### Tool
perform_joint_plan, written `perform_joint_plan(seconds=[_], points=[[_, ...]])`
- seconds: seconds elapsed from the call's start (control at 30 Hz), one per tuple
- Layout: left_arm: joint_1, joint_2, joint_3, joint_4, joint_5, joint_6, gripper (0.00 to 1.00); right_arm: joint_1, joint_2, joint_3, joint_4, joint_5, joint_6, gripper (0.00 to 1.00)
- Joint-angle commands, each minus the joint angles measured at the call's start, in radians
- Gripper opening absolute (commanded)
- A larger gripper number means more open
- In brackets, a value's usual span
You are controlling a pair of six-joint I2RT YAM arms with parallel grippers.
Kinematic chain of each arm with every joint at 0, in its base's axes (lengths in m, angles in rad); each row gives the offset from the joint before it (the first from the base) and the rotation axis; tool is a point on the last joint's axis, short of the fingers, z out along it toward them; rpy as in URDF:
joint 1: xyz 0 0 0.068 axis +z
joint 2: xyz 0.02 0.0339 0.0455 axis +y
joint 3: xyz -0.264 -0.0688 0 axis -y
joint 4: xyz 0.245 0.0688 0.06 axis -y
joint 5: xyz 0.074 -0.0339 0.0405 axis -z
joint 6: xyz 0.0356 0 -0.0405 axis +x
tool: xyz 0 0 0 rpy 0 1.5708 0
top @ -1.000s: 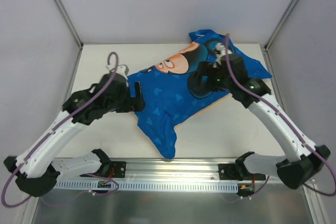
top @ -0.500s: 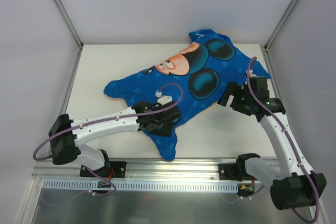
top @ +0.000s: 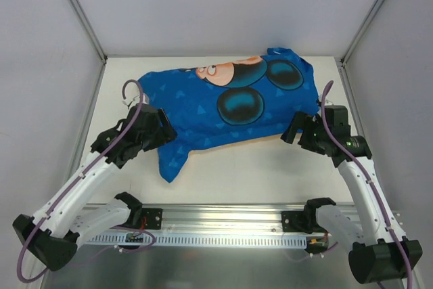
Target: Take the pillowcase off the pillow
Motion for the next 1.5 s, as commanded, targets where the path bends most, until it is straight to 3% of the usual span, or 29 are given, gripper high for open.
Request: perform_joint_plan(seconds=[0.0,0.43,0.57,0.67,0.7,0.77,0.8,0.83,0.87,1.0,1.13,1.33,1.47], points=[[0.021,-0.030,-0.031,0.006,0.053,0.047,0.98,-0.007,-0.041,0.001,-0.018,-0.008,-0.017,0.99],[0.025,-0.182,-0.275,-0.048,0.069,-0.132,0.99,-0.114,-0.098,0.057,-0.087,0.004,-0.074,0.96],[0.025,-0.136,-0.307,0.004,0.168,-0.149,0.99,-0.169,-0.086,0.069,-0.098,-0.036,-0.077,0.96],[0.025,-0.047,-0.295,0.041,0.144,-0.121,0.98,-0.252,-0.089,0.075,-0.110,-0.044,-0.065,0.96],[0.025,-0.024,-0.293,0.053,0.138,-0.114,0.96,-0.271,-0.092,0.075,-0.109,-0.036,-0.051,0.96],[0.025,0.036,-0.274,0.096,0.136,-0.083,0.69,-0.324,-0.100,0.067,-0.107,-0.046,-0.006,0.96],[0.024,0.074,-0.243,0.099,0.133,-0.074,0.30,-0.370,-0.098,0.063,-0.107,-0.048,0.016,0.96],[0.025,0.092,-0.225,0.098,0.130,-0.056,0.11,-0.396,-0.097,0.048,-0.101,-0.054,0.036,0.96],[0.025,0.103,-0.211,0.096,0.129,-0.048,0.00,-0.423,-0.095,0.038,-0.078,-0.075,0.081,0.96],[0.036,0.050,-0.152,0.073,0.090,-0.063,0.00,-0.563,-0.078,-0.024,0.008,-0.158,0.171,0.97],[0.090,-0.071,-0.125,0.060,0.051,-0.052,0.00,-0.650,-0.028,-0.123,0.217,-0.373,0.268,0.99],[0.212,-0.151,-0.102,0.012,0.043,-0.046,0.00,-0.713,-0.008,-0.265,0.396,-0.401,0.363,0.96],[0.235,-0.176,-0.129,-0.014,0.020,-0.091,0.00,-0.739,0.003,-0.321,0.469,-0.404,0.423,0.96]])
